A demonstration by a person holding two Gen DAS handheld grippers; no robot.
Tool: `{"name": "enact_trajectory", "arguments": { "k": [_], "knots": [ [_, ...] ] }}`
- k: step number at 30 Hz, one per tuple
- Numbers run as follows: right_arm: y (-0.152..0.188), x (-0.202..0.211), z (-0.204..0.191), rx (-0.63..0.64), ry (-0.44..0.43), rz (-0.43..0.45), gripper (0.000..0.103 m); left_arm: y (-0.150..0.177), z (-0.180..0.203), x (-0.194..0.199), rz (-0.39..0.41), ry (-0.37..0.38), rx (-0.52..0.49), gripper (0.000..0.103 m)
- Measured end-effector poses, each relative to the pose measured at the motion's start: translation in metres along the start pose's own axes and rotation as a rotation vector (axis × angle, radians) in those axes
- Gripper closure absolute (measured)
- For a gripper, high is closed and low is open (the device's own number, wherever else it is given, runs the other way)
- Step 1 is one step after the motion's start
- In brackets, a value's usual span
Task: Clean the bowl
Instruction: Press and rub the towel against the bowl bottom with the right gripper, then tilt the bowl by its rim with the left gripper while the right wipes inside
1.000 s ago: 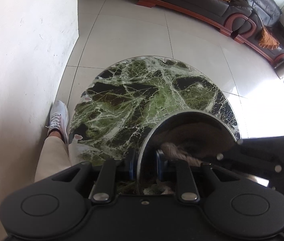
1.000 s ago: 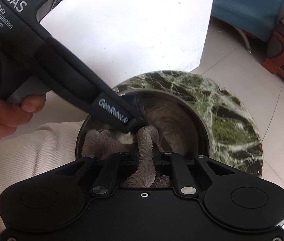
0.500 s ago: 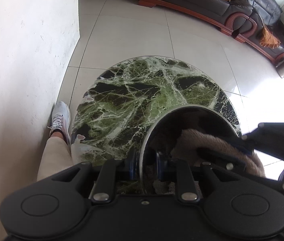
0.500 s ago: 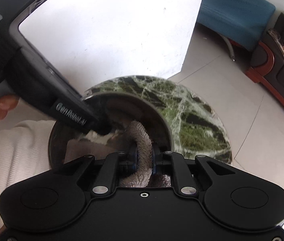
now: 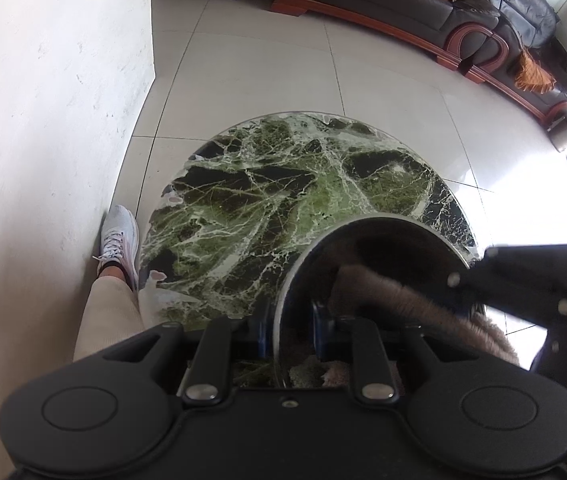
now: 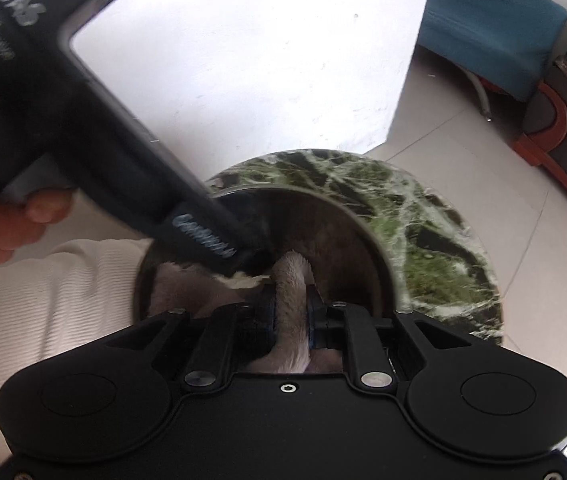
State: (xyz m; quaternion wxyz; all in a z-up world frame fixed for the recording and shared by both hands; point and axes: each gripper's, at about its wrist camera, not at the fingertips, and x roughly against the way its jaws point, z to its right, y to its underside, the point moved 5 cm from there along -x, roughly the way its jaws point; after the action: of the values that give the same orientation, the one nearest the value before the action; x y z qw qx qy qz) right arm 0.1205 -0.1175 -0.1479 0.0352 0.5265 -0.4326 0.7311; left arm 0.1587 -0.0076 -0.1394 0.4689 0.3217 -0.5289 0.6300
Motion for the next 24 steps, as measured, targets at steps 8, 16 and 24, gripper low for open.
{"name": "enact_trajectory", "arguments": {
  "k": [8, 16, 24],
  "knots": [
    [-0.011, -0.008, 0.017, 0.021, 0.035, 0.031, 0.092, -0.016, 0.002, -0.005, 0.020, -0.022, -0.057, 0.084],
    [-0.027, -0.019, 0.031, 0.010, 0.064, 0.063, 0.092, -0.036, -0.004, -0.009, 0.036, -0.050, -0.088, 0.084],
    [-0.021, -0.013, 0.029, -0.019, 0.043, 0.069, 0.092, -0.016, -0.004, 0.002, 0.010, -0.043, -0.048, 0.084]
  ]
}}
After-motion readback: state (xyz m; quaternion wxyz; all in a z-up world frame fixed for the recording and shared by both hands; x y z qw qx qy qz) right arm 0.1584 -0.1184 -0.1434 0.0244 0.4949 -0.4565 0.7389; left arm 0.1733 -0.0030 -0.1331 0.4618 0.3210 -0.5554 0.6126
